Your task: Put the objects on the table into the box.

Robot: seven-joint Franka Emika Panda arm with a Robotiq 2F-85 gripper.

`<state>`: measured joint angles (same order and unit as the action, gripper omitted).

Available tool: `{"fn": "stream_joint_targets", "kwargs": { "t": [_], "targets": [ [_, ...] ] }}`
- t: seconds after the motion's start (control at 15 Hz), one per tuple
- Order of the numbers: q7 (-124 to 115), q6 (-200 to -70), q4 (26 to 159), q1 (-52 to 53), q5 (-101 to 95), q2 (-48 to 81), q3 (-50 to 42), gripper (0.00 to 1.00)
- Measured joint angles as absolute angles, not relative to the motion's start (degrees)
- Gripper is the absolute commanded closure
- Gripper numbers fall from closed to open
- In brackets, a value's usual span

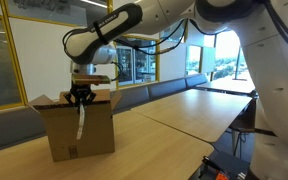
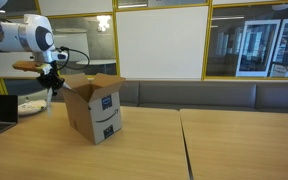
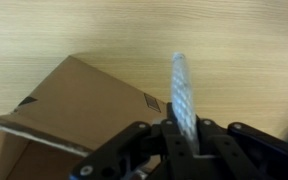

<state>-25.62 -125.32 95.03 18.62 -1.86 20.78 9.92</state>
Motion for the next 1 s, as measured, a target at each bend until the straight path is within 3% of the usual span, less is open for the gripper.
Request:
{"fn": "stream_joint_targets", "kwargs": {
  "t": [0.6,1.0],
  "targets": [
    [-26.8,-119.9,89.7,18.6,-9.3,13.2,9.5,0.89],
    [-26.3,-112.5,76.7,18.6,-15.5,18.9,8.8,0.89]
  ]
}}
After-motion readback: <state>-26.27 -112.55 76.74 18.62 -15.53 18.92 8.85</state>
